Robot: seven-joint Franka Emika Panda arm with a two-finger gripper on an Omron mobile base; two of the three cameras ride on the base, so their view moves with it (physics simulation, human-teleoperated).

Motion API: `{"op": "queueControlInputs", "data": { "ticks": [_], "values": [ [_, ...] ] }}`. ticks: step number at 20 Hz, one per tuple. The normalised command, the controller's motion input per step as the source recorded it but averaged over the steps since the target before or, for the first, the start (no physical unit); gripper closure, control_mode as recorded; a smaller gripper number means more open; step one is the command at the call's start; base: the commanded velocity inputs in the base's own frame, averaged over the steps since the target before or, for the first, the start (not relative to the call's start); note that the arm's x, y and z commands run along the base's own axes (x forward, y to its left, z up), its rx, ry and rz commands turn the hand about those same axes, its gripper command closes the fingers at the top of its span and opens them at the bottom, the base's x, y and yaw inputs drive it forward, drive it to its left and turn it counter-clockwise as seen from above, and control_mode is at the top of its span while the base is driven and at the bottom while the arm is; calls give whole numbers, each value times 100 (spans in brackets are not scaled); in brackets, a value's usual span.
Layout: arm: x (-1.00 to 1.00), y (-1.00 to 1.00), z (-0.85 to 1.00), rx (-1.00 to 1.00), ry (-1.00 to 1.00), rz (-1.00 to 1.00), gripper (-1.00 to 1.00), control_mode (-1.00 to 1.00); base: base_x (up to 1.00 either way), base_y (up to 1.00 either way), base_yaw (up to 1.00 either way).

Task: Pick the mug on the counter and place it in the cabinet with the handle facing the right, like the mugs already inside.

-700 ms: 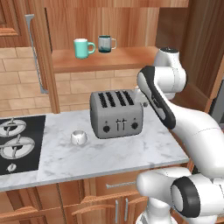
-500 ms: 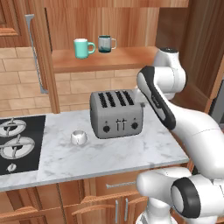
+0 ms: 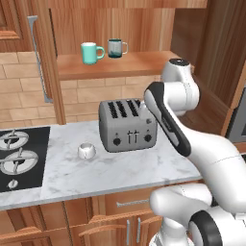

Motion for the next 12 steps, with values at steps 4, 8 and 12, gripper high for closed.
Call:
{"op": "queueControlInputs", "data": {
  "ticks": [4,8,12],
  "values": [
    [-19,42,-24,0,-4,-5,-100,-100,0,0,0],
    [-6,35,-21,0,-2,-4,-100,-100,0,0,0],
    [0,33,-26,0,0,-3,-100,-100,0,0,0]
  ]
}}
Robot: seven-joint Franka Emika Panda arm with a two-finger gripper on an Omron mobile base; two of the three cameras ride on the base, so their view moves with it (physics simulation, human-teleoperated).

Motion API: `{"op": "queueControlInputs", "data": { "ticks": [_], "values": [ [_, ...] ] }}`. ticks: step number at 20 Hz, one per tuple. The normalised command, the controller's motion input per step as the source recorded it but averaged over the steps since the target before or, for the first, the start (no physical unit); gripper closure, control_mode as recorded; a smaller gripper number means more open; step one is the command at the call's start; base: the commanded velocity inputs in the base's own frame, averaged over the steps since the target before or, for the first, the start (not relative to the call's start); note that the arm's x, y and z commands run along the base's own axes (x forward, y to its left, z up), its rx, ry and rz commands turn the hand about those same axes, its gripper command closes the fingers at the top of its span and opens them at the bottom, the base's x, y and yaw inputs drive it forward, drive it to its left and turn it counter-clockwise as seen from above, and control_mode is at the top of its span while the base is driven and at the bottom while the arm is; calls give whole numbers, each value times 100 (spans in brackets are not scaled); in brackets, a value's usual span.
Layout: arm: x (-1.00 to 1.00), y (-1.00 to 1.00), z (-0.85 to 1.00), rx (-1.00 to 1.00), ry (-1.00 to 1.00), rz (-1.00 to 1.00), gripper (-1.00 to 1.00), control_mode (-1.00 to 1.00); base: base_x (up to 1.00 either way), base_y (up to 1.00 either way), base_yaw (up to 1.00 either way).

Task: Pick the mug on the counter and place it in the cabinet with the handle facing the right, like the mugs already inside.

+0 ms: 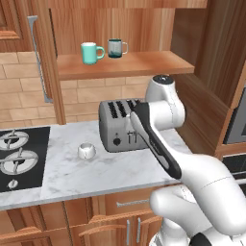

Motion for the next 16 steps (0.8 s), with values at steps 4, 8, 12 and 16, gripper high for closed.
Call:
{"op": "queueControlInputs", "data": {
  "ticks": [4,8,12,16],
  "values": [
    [0,37,-23,1,0,-4,-100,-100,0,0,0],
    [0,36,-13,0,0,-5,-100,-100,0,0,0],
    [0,38,-14,0,0,-4,-100,-100,0,0,0],
    [0,39,-21,0,0,-4,-100,-100,0,0,0]
  ]
}}
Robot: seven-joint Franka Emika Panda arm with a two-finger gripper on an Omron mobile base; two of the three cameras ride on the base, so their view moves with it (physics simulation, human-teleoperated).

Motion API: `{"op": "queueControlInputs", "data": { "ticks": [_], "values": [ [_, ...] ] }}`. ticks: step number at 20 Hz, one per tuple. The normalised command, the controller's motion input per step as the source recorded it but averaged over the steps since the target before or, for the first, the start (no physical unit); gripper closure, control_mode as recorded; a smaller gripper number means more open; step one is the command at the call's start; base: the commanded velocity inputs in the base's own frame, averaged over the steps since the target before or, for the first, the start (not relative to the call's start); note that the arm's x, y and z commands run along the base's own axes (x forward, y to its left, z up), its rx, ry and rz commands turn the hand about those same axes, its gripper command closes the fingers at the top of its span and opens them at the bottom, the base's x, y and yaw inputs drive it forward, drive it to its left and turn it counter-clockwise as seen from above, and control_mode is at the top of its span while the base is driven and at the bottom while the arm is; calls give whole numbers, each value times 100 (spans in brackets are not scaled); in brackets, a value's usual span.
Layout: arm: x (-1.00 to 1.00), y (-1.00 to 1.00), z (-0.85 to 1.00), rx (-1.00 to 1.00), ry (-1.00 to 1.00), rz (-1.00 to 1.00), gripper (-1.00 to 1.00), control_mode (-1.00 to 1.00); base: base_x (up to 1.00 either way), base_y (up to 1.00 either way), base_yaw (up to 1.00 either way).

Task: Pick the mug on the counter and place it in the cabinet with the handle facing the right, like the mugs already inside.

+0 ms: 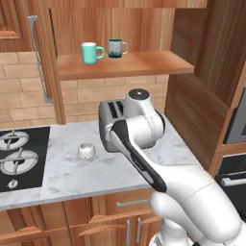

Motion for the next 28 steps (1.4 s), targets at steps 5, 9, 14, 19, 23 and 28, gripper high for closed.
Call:
{"op": "queueControlInputs", "data": {
  "ticks": [5,9,14,19,23,28],
  "values": [
    [0,39,-25,1,0,-4,-100,-100,0,0,0],
    [1,37,-28,0,0,-3,-100,-100,0,0,0],
    [7,34,-29,1,0,-3,-100,-100,0,0,0],
    [9,32,-20,0,0,-2,-100,-100,0,0,0],
    [19,28,-21,0,0,-2,-100,-100,0,0,0],
    [26,22,-23,0,0,-3,-100,-100,0,0,0]
  ]
}}
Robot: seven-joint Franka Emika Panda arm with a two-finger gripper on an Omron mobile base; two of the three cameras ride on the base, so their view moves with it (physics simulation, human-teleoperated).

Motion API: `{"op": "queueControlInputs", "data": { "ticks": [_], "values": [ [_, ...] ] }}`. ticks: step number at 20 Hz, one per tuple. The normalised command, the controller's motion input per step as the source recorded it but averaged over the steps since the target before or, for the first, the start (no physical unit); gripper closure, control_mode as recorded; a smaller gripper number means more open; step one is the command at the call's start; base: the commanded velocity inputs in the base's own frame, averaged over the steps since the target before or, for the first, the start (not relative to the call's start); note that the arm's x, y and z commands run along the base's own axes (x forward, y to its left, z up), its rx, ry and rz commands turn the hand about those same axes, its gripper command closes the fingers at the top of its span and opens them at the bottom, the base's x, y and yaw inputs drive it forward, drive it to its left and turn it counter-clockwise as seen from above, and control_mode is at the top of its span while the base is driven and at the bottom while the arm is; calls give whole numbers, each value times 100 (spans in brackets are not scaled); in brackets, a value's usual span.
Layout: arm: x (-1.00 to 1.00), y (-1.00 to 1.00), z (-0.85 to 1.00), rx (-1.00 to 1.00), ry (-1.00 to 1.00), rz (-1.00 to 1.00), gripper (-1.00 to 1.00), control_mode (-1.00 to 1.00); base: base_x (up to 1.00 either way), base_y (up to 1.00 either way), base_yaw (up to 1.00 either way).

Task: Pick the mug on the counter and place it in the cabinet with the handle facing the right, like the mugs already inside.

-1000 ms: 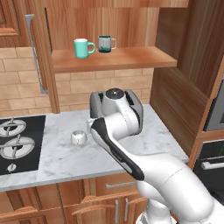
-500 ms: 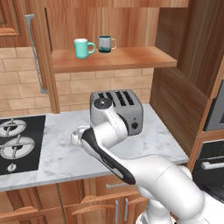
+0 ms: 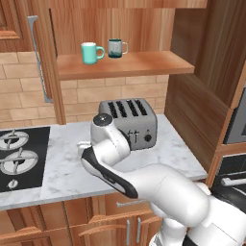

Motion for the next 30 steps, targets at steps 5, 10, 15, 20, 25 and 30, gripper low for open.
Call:
{"op": "queueControlInputs", "data": {
  "ticks": [5,10,15,20,25,30],
  "values": [
    [27,17,-23,0,0,-3,-100,-100,0,0,0],
    [26,14,-18,0,0,-3,-100,-100,0,0,0],
    [22,10,-7,0,0,-3,-100,-100,0,0,0],
    [25,2,-3,0,0,-2,-100,-100,0,0,0],
    [22,0,-10,0,0,-2,-100,-100,0,0,0],
    [19,5,-17,1,0,-2,-100,-100,0,0,0]
  ]
}}
